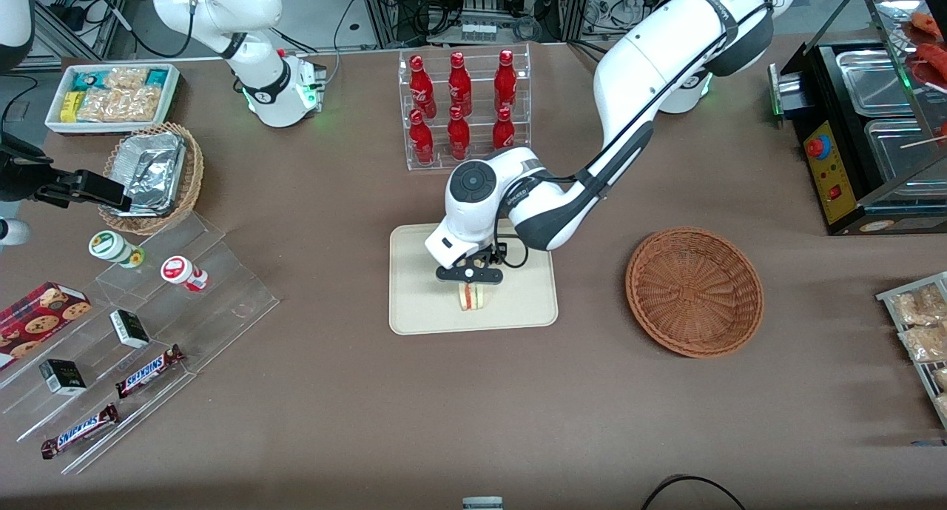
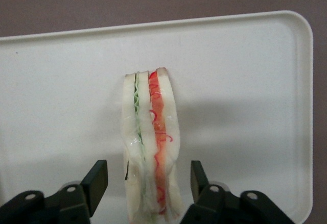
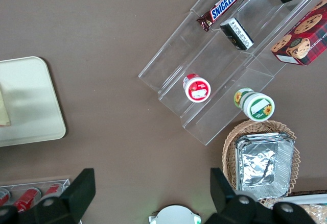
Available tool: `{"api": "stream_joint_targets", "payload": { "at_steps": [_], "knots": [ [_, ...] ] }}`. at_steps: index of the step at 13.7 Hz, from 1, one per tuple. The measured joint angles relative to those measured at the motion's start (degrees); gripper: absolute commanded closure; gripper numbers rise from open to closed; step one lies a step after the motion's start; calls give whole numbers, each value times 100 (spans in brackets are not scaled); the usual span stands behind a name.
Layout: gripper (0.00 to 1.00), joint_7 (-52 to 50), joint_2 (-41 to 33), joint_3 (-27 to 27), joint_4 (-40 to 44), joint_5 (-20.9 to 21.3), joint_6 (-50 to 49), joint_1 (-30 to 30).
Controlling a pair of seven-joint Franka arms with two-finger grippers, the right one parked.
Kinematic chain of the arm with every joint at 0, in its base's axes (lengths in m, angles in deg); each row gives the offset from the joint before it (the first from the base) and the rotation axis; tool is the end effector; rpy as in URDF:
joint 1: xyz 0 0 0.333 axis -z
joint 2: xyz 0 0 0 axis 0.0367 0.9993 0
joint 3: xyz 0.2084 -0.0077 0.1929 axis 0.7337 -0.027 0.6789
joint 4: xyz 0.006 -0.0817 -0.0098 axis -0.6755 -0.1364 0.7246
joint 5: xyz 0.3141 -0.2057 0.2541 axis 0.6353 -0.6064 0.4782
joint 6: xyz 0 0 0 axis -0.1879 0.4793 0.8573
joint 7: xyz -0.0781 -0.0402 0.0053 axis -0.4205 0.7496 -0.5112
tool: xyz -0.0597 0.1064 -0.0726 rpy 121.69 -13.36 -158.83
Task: Place sandwich from basket to tray
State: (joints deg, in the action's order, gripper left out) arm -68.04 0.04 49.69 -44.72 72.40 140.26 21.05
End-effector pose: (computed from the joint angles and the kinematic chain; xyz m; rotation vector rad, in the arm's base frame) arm 0.5127 -0.5694 0.1731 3.0699 -0.0716 0.0474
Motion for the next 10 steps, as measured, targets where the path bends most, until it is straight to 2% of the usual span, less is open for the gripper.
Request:
{"api": "stream_joint_targets", "payload": {
  "at_steps": [5, 10],
  "knots": [
    [0, -675, -830, 8, 189, -18, -850, -28],
    [0, -838, -1795, 41, 194, -492, -1863, -653]
  ]
}}
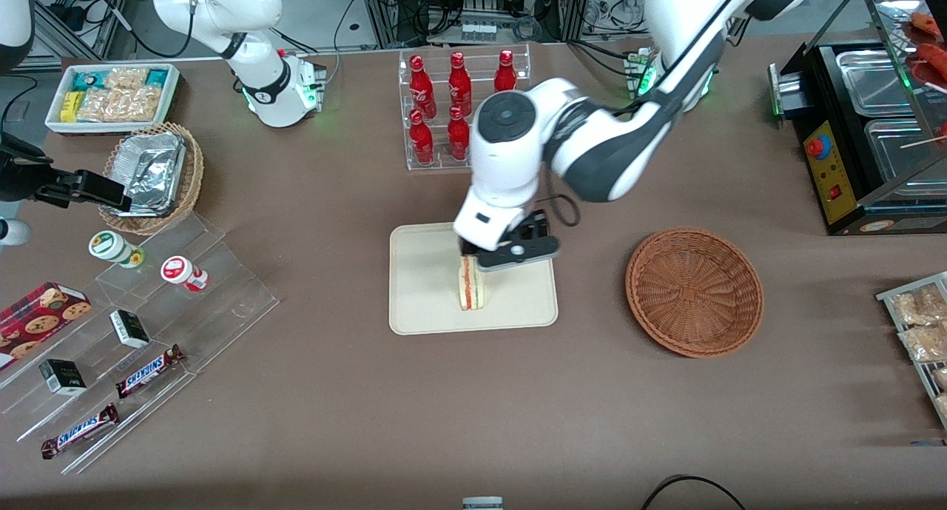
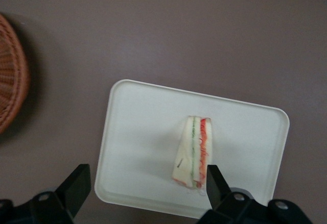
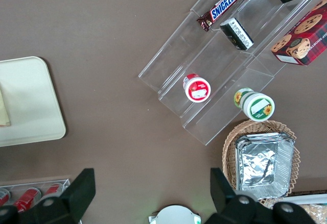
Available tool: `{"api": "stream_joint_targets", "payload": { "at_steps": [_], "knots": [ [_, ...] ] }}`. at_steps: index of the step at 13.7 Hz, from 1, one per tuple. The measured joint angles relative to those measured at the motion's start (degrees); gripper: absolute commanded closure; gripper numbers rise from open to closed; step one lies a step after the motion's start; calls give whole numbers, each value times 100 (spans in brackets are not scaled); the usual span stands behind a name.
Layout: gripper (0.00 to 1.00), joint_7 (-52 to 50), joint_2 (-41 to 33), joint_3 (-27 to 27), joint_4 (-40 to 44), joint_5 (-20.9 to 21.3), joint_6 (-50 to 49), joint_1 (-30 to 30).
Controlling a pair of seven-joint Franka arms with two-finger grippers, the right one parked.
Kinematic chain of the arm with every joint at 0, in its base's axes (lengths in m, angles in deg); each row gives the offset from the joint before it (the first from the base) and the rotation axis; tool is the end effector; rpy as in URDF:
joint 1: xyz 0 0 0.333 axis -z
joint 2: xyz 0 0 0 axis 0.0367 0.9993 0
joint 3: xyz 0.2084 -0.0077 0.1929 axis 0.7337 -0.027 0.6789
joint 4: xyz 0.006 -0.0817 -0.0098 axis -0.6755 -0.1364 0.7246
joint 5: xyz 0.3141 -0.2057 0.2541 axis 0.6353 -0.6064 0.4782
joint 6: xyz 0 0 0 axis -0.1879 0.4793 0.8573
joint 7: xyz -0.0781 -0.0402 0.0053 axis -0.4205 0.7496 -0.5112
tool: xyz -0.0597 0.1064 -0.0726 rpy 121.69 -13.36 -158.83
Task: Place sandwich from basket to tray
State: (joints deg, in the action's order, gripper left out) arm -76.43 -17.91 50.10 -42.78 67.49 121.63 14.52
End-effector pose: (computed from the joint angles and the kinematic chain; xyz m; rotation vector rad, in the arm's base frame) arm 0.5716 -0.4797 0.3754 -3.0906 -0.4256 -0.1590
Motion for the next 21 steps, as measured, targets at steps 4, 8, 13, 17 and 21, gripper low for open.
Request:
{"api": "stream_joint_targets", "payload": {
  "at_steps": [4, 8, 13, 17, 21],
  "knots": [
    [0, 38, -544, 8, -4, -165, -484, -585],
    [0, 743, -1018, 19, -3, -479, -1025, -1140],
    [0, 2046, -1444, 250, -7, -832, -1656, -1597],
    [0, 3540, -1801, 1334, -12, -1460, -1919, -1503],
    [0, 5013, -2143, 2299, -22, -1824, -2308, -1426]
  ]
}}
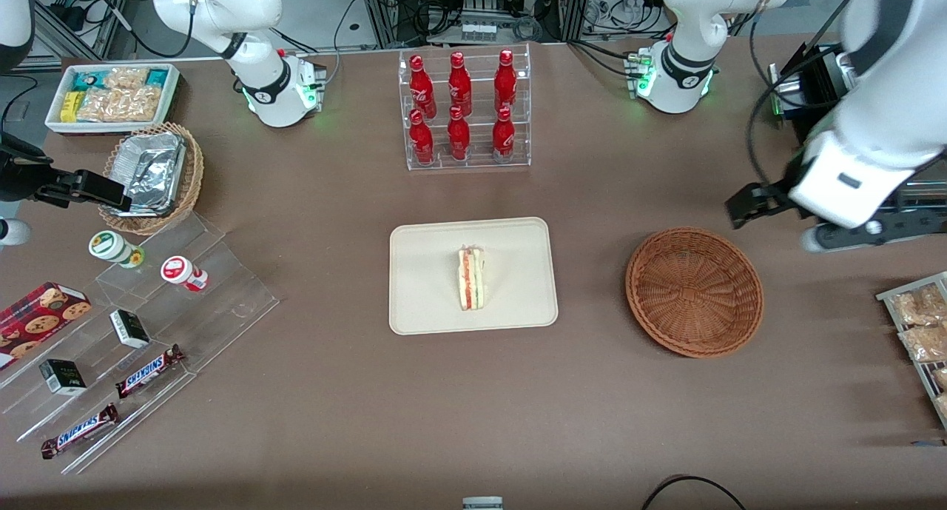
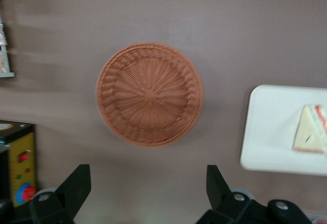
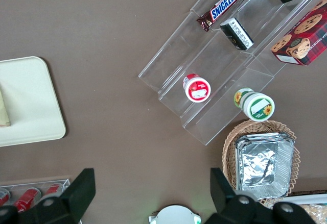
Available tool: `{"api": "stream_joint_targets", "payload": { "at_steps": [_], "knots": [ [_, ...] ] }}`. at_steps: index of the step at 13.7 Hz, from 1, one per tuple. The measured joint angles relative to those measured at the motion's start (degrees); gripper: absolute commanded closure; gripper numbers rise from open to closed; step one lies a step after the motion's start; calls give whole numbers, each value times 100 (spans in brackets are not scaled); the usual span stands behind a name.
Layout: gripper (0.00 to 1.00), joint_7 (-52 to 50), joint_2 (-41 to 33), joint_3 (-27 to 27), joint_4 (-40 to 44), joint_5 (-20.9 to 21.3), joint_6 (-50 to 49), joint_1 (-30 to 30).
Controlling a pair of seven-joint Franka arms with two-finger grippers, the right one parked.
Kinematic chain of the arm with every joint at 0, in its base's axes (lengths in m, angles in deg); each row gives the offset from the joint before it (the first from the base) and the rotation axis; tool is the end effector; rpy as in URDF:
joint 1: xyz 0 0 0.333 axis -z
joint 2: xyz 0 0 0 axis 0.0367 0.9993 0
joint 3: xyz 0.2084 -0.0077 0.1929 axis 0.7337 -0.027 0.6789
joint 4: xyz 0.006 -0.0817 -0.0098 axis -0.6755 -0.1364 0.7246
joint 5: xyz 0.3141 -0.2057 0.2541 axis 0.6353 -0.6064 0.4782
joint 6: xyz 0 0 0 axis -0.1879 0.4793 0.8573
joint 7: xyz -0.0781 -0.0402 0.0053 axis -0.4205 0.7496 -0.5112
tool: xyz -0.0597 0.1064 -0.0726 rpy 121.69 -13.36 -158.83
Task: Place sandwich from basket to tray
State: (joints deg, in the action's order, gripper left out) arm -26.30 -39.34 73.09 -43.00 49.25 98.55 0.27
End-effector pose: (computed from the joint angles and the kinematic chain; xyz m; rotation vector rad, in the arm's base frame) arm 0.6328 -0.1005 0.5618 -3.1035 -0.1345 0.0832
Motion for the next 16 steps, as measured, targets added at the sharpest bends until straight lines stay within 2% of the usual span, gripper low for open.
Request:
{"api": "stream_joint_targets", "payload": {
  "at_steps": [4, 12, 16],
  "knots": [
    [0, 974, -204, 479, -27, -42, -363, 7],
    [0, 1097, -908, 776, -938, -43, 32, 58],
    [0, 1097, -936, 796, -1025, -59, 305, 105]
  ]
}}
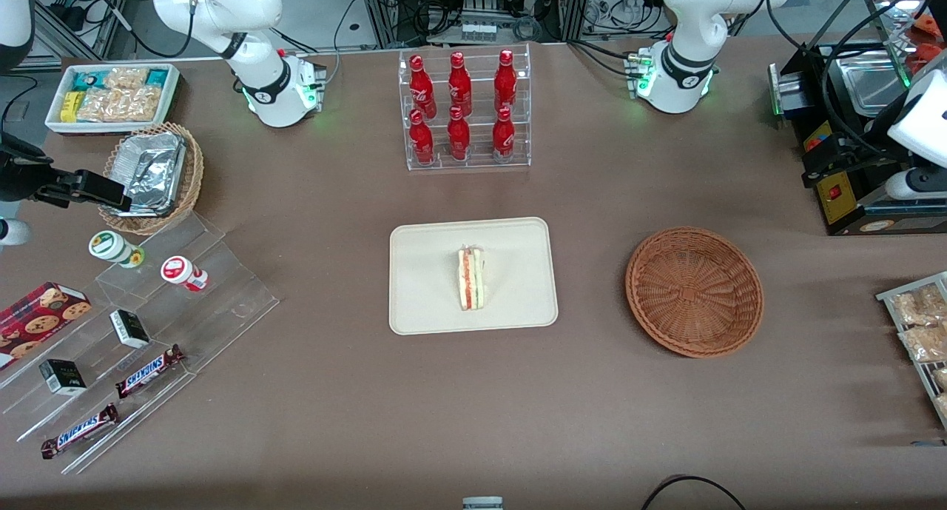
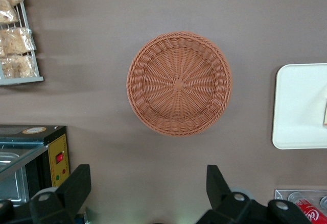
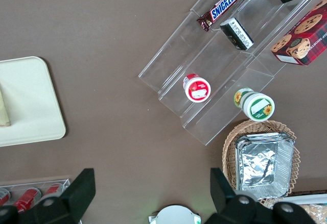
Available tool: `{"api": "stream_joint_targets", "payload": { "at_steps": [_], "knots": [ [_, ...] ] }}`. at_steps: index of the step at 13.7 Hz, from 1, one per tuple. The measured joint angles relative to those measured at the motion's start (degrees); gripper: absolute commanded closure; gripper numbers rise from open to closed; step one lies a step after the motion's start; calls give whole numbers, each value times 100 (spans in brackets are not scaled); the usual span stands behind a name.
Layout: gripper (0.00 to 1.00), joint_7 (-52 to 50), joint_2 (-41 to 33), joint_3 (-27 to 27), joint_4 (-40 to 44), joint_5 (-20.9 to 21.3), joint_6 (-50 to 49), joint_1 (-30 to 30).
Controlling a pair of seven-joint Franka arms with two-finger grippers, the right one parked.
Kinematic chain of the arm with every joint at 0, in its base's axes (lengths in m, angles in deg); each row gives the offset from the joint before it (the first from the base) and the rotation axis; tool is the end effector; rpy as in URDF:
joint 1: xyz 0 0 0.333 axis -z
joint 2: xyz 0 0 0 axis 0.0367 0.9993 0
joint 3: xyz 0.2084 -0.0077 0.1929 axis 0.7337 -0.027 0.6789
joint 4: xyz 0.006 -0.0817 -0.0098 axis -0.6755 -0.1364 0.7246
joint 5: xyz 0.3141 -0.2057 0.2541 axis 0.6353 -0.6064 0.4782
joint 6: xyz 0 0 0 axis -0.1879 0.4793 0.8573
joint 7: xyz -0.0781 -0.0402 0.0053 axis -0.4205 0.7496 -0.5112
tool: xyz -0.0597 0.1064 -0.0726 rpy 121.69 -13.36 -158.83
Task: Place sandwich from basket to tray
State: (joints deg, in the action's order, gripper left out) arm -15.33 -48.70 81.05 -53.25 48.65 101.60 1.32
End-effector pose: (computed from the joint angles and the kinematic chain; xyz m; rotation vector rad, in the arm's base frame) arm 0.6018 -0.0282 0.5734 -3.1104 -0.0205 0.0331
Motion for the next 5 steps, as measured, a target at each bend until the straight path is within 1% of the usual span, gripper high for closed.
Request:
{"api": "stream_joint_targets", "payload": {
  "at_steps": [5],
  "knots": [
    [0, 0, 34, 11, 86, -13, 79, 14]
  ]
}}
